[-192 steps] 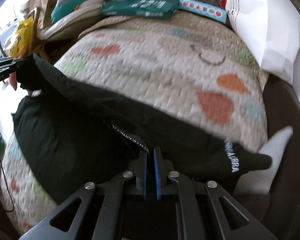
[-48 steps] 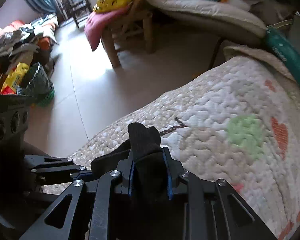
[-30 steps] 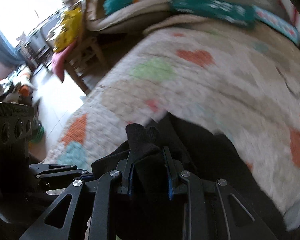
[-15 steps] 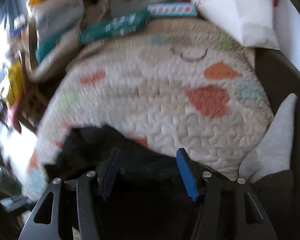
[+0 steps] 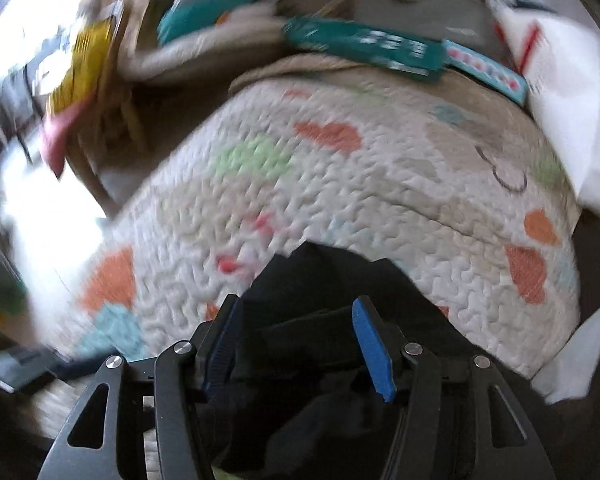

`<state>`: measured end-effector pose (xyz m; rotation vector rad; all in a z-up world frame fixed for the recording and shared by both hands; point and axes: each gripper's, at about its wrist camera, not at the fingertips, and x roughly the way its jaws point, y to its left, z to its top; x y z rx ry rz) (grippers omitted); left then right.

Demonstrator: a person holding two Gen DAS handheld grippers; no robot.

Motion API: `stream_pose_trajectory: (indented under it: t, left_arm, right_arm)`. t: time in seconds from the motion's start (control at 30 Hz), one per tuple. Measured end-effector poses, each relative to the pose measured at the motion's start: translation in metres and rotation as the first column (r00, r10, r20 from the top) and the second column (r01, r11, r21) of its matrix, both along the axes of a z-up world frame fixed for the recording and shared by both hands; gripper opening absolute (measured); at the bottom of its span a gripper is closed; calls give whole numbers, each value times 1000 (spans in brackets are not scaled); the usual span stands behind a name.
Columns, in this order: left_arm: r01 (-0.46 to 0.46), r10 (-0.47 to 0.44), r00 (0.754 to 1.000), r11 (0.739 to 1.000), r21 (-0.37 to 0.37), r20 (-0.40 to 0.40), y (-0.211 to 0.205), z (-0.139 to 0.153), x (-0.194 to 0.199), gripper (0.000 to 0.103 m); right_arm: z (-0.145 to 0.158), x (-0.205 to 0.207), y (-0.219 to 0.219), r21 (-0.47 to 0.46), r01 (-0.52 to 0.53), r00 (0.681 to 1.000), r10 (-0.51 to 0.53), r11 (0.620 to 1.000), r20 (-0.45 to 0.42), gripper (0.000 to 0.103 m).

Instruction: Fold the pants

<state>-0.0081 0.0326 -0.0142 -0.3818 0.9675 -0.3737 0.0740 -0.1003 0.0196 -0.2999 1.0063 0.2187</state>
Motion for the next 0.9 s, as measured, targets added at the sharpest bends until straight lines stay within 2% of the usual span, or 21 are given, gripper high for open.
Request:
stream_pose_trajectory:
  t: [0.1, 0.17, 0.27, 0.37, 0.43, 0.5, 0.53, 0.63, 0.7, 0.73, 0.8, 0.9]
  left_arm:
    - [-20, 19, 1000, 1000, 22, 11, 9, -4, 1, 59]
    - [-32, 32, 999, 999, 4, -2, 15, -7, 3, 59]
    - [-39, 38, 999, 998, -41, -33, 18, -12, 6, 59]
    - [-29, 25, 998, 997, -69, -62, 14, -18, 8, 59]
    - [-21, 17, 997, 998, -60, -69, 10, -21, 6, 59]
    - [-11, 8, 997, 999, -46, -74, 4, -24, 7, 59]
    - [-8, 4, 997, 999, -41, -76, 1, -25, 7, 59]
    - [2, -5, 997, 999, -37, -82, -6, -28, 11, 59]
    - [9, -11, 997, 1000, -29, -79, -9, -29, 12, 59]
    - [12, -14, 997, 1000, -24, -78, -10, -29, 12, 59]
    - [16, -17, 997, 1000, -18, -80, -11, -32, 11, 59]
    - [11, -13, 996, 1000, -24, -85, -7, -34, 10, 59]
  right_arm:
    - [-24, -11, 12, -199, -24, 999, 29, 980, 17, 59]
    - [-30, -16, -5, -224, 22, 1000, -18, 974, 16, 59]
    - [-31, -29, -57, -199, 166, 985, -171, 966, -8, 60]
    - [-36, -47, -118, -177, 319, 941, -334, 931, -56, 60]
    - [-37, -59, -156, -185, 426, 893, -444, 886, -69, 60]
    - [-32, -70, -187, -176, 528, 838, -543, 831, -51, 60]
    - [-29, -72, -192, -156, 543, 831, -554, 825, -40, 60]
    - [-1, -77, -191, 24, 525, 851, -525, 851, 19, 60]
    - [17, -75, -172, 159, 435, 893, -447, 886, 44, 60]
    - [20, -72, -163, 184, 403, 908, -417, 897, 45, 60]
    - [21, -63, -130, 199, 304, 948, -316, 932, 30, 61]
    - [12, -49, -72, 120, 179, 982, -184, 977, 32, 63]
